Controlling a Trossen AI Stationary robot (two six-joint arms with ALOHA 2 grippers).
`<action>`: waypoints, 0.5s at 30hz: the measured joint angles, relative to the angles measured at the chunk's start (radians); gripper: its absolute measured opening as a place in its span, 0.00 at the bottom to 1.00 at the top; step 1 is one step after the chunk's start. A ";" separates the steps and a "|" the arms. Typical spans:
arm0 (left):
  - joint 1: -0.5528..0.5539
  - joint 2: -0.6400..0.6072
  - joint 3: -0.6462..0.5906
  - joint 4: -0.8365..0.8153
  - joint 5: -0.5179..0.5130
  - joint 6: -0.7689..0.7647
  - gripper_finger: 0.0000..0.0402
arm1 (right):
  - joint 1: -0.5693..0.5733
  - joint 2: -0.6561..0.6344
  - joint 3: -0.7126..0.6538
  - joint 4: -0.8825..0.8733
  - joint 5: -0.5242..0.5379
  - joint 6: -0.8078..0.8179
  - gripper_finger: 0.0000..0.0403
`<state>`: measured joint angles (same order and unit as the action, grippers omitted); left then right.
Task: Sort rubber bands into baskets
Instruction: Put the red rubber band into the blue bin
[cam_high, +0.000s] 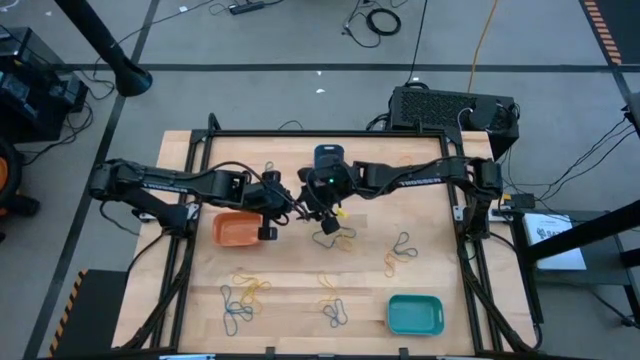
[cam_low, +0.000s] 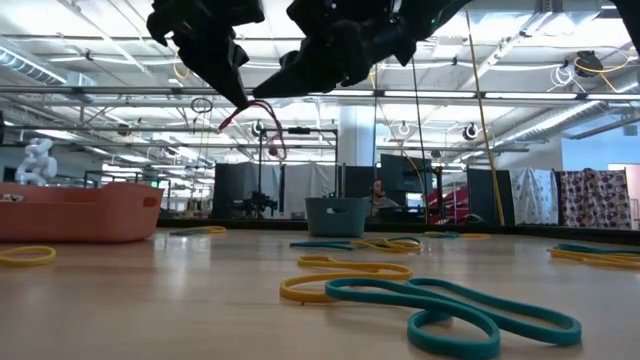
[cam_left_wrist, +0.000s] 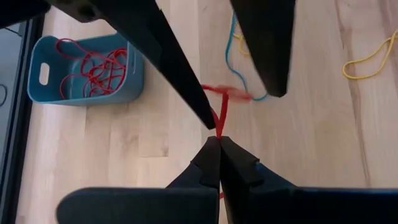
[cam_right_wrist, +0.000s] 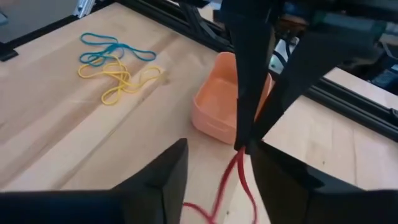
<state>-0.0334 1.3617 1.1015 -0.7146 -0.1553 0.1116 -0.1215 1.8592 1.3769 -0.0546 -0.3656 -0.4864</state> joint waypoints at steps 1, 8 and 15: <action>0.000 0.000 0.000 0.000 0.003 0.000 0.00 | 0.000 0.000 0.000 0.000 0.000 -0.001 0.43; 0.000 0.000 0.000 0.008 0.005 0.000 0.00 | -0.008 0.000 0.000 -0.002 0.002 0.031 0.47; 0.000 0.000 0.000 0.061 0.049 0.017 0.00 | -0.017 0.000 0.000 -0.023 0.003 0.038 0.37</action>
<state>-0.0334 1.3617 1.1015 -0.6538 -0.1059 0.1285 -0.1387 1.8591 1.3769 -0.0777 -0.3631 -0.4480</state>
